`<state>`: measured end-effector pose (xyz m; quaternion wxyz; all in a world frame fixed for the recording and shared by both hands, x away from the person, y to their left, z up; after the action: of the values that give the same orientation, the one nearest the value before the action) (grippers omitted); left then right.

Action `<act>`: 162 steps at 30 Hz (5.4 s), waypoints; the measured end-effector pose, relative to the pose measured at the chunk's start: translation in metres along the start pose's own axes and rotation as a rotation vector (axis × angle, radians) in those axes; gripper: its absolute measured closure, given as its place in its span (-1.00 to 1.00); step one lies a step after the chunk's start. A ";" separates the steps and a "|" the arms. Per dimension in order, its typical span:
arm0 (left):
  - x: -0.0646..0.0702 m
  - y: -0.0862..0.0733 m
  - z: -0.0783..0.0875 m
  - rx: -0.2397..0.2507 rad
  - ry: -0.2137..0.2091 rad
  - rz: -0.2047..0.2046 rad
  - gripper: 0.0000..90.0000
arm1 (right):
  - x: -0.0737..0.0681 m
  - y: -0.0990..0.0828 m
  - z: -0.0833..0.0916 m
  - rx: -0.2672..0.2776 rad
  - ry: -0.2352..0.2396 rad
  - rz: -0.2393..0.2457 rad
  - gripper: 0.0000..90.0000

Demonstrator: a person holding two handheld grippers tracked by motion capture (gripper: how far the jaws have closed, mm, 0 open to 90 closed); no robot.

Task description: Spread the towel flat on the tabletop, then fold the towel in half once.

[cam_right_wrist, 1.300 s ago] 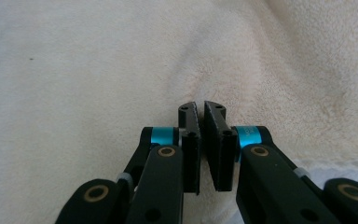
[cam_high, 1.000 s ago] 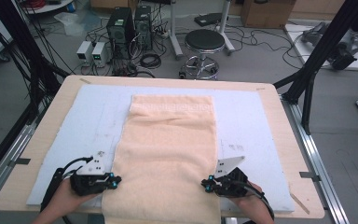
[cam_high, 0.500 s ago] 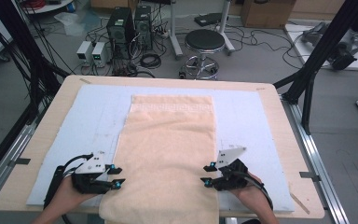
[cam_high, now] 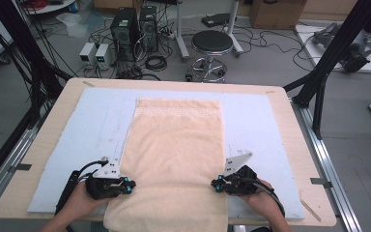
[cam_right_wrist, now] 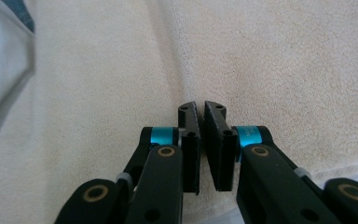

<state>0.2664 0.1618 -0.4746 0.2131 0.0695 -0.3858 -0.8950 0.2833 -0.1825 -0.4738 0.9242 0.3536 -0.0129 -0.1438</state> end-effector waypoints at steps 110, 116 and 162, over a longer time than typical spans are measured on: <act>-0.180 0.090 -0.005 0.114 0.300 0.284 -0.78 | 0.175 0.078 0.044 0.184 -0.320 -0.255 -0.57; -0.194 0.078 -0.025 0.083 0.322 0.334 -0.63 | 0.189 0.066 0.021 0.118 -0.335 -0.296 -0.57; -0.166 0.095 0.022 0.159 0.263 0.258 0.88 | 0.150 0.075 0.057 0.246 -0.195 -0.293 0.84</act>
<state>0.4405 0.1902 -0.3973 0.3684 0.1525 -0.4299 -0.8100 0.4395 -0.2072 -0.3933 0.8376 0.4463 -0.0681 -0.3075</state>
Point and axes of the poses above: each handheld gripper's, and its own axes: z roughly backward along the jaws, y roughly out of its top, x roughly to its right, the point moved 6 cm from there along -z, roughly forward along the jaws, and after that the axes turned 2 degrees about y, right-handed, at the moved point
